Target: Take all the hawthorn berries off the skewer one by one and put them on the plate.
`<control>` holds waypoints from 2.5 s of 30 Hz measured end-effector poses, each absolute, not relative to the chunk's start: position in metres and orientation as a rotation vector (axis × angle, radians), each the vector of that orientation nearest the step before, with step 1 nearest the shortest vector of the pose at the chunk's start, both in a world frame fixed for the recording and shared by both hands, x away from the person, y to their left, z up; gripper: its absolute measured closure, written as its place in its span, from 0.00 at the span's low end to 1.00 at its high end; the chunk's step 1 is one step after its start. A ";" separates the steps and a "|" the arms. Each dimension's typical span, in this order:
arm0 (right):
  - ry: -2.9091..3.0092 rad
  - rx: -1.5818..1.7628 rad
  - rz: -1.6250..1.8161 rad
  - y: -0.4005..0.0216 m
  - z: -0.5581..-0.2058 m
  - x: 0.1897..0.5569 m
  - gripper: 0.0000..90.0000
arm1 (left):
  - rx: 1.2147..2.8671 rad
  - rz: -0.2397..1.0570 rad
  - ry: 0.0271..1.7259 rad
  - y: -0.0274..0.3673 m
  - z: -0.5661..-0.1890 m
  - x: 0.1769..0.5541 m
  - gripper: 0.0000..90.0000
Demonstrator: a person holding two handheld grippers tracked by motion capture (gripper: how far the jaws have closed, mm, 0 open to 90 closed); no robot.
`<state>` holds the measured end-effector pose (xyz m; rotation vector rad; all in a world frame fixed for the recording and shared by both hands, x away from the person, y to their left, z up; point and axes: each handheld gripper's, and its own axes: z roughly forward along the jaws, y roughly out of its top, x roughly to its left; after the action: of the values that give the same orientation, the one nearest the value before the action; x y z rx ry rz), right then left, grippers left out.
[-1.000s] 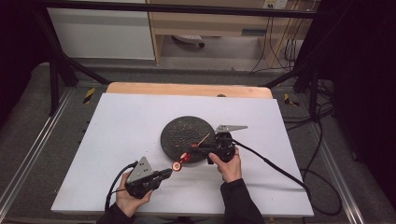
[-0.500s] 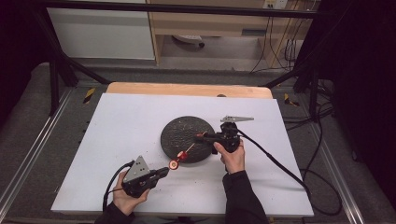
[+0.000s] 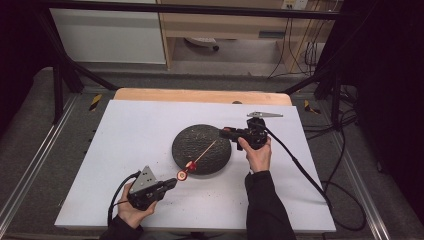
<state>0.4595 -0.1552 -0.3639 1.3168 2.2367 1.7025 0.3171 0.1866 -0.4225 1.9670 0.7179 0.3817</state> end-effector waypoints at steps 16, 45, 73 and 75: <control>2.378 1.357 1.493 -0.120 -0.425 0.471 0.72 | 1.926 0.396 0.809 0.198 -0.421 0.324 0.99; 2.415 1.172 1.550 -0.116 -0.405 0.429 0.16 | 1.939 0.377 0.815 0.192 -0.423 0.325 0.99; 2.532 1.034 1.712 -0.104 -0.412 0.396 0.31 | 1.977 0.331 0.718 0.159 -0.425 0.317 0.99; 2.545 1.023 1.725 -0.103 -0.412 0.396 0.37 | 1.977 0.329 0.715 0.157 -0.425 0.316 0.99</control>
<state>0.3957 -0.1034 -0.4124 1.0233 2.5449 1.7247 0.3158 0.1575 -0.4253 1.9772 0.7151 0.3288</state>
